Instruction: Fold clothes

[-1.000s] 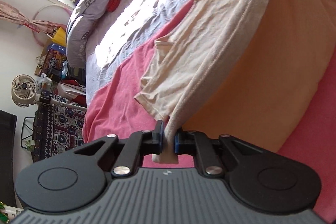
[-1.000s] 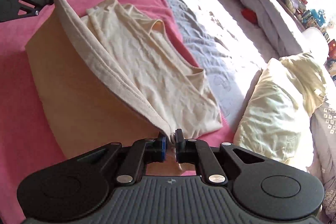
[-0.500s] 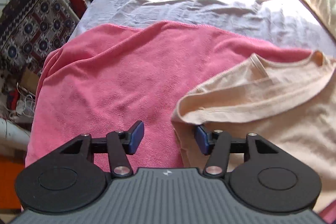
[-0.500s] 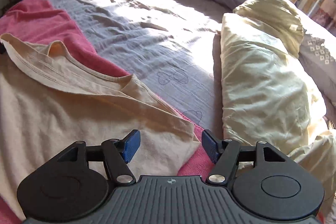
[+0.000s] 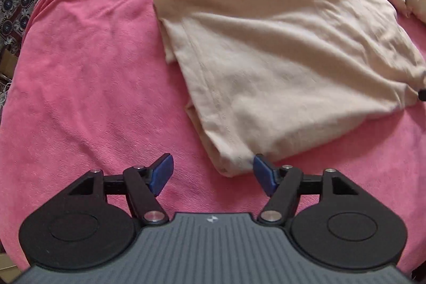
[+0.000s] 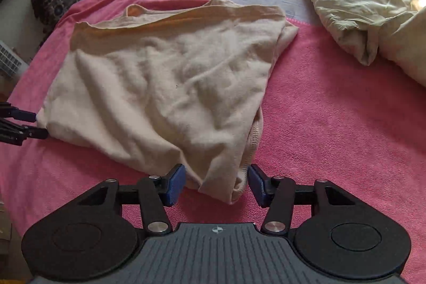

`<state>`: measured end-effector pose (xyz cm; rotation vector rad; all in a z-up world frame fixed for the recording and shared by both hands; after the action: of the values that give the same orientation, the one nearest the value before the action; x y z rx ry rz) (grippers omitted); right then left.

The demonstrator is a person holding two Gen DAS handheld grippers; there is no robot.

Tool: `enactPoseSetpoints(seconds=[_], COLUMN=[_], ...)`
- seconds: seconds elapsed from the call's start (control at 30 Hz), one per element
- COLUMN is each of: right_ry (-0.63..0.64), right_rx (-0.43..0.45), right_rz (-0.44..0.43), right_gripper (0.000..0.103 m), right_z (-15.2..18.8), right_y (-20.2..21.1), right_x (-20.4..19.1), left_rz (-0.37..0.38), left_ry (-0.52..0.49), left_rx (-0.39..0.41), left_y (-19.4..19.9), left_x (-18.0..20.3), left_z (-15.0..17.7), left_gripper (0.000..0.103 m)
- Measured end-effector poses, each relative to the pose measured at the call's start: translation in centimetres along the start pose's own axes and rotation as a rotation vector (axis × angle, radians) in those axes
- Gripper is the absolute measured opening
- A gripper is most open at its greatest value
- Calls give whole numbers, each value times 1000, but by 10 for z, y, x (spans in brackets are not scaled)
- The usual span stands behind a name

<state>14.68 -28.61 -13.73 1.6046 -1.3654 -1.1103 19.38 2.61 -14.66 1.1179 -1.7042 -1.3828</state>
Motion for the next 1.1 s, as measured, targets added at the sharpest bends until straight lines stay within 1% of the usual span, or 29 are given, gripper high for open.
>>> enactPoseSetpoints(seconds=[0.03,0.07,0.13,0.2,0.23,0.27,0.3,0.33,0.37,0.4,0.43,0.47,0.5,0.53,0.57,0.6,0.63,0.7,0.73,0.77,0.8,0.83,0.9,0.97,1.03,1.1], right_ry=[6,13,60,117,148,185,292,400,505,596,687,793,898,989,1079,1157,1225,1350,1383,1412,1402,1347,1237,1123,1075,1094], right_rx=[-13,-24,-19,-16,-25,-32,-18,-4,12,50,91,158,225,289,351,386,427,510,531,551,553,532,495,567,604,611], right_rz=[9,18,40,72,124,179,273,367,456,494,528,522,514,499,482,469,455,425,425,424,408,384,339,334,321,312], right_gripper=[16,13,12,11,11,9,9,9,12,14,24,46,59,74,74,74,74,74,72,56,42,6,7,6,6,6], right_z=[1,1,0,0,3,5,11,15,19,24,29,36,43,50,57,64,69,76,75,74,69,60,41,20,10,11], right_y=[-4,-8,-2,8,12,16,21,27,33,39,45,49,53,51,49,42,31,10,-1,-12,-18,-18,-17,5,22,30], right_x=[-2,-4,-4,3,10,17,22,26,28,22,15,-3,-22,-43,-64,-82,-101,-136,-149,-161,-170,-174,-183,-185,-186,-188], left_rz=[-43,-91,-133,-167,-223,-292,-361,-473,-552,-532,-481,-429,-363,-321,-323,-335,-348,-366,-364,-353,-345,-347,-376,-431,-492,-546], left_ry=[-11,-21,-39,-56,-90,-132,-174,-285,-403,-508,-608,-708,-794,-885,-952,-1011,-1051,-1075,-1079,-1090,-1101,-1123,-1179,-1229,-1244,-1214], left_rx=[-1,0,-1,-2,-2,0,1,22,61,102,142,181,202,228,259,290,298,299,296,291,286,278,282,308,326,312], left_y=[-5,-10,-10,-8,-6,-3,1,8,17,25,34,42,47,49,46,42,34,22,17,12,9,4,-5,-16,-23,-29], left_x=[5,9,10,11,10,7,5,6,12,26,44,61,80,99,113,125,135,146,150,153,156,157,158,152,149,143], left_z=[1,2,1,0,1,1,2,2,3,6,11,16,22,26,27,27,25,17,12,9,8,8,9,7,3,-4], left_gripper=[72,75,78,79,79,79,78,69,62,63,65,70,74,78,78,78,78,78,78,78,78,78,79,84,86,80])
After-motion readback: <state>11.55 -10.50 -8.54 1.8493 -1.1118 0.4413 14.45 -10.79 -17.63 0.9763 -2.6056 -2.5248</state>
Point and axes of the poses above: each gripper's, at about its wrist camera, not at the fingertips, and y roughly against the way its jaws point, x to its right, z to its underside, the point moved 9 cm from there along -y, roughly the way its jaws point, and after that the axes turned 4 degrees about z, right-handed, at the moved point
